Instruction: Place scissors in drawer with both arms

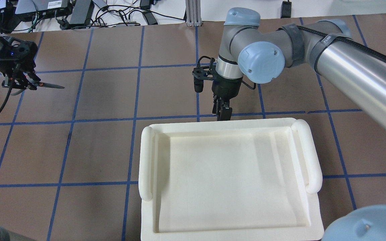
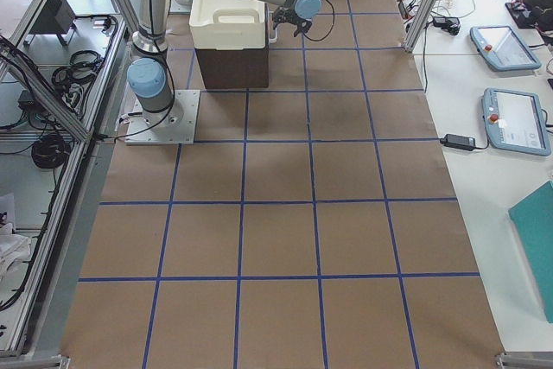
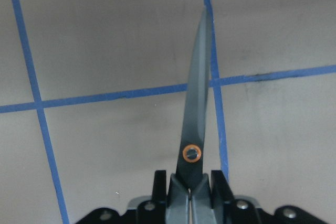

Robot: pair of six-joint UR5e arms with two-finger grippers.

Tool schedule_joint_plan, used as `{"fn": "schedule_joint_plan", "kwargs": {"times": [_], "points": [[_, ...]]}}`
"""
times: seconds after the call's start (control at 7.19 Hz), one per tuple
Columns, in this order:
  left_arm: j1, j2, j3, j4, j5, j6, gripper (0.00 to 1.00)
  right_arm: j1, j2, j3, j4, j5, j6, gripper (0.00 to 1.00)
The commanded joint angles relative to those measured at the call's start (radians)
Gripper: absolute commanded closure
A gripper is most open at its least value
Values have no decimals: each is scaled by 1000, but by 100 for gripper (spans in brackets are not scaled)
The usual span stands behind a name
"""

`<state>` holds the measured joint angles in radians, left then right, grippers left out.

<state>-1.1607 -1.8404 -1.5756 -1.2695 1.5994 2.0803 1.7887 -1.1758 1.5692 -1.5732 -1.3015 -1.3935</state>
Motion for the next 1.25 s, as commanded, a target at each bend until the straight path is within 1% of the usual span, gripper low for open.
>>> {"fn": "schedule_joint_plan", "kwargs": {"times": [0.0, 0.14, 0.42, 0.7, 0.97, 1.11], "points": [[-126, 90, 28, -135, 49, -160, 100, 0, 11, 0, -8, 1, 1, 0], [-178, 116, 28, -160, 60, -213, 100, 0, 7, -1, -8, -2, 1, 0], [-229, 159, 38, -212, 5, -358, 100, 0, 4, -15, -20, -30, 5, 0], [-289, 191, 52, -298, 1, -403, 100, 0, 4, -15, -36, -33, 5, 0], [-300, 199, 57, -298, -24, -442, 100, 0, 5, -15, -63, -33, 4, 0], [-301, 199, 57, -298, -22, -459, 100, 0, 5, -15, -95, -56, -8, 0]]}}
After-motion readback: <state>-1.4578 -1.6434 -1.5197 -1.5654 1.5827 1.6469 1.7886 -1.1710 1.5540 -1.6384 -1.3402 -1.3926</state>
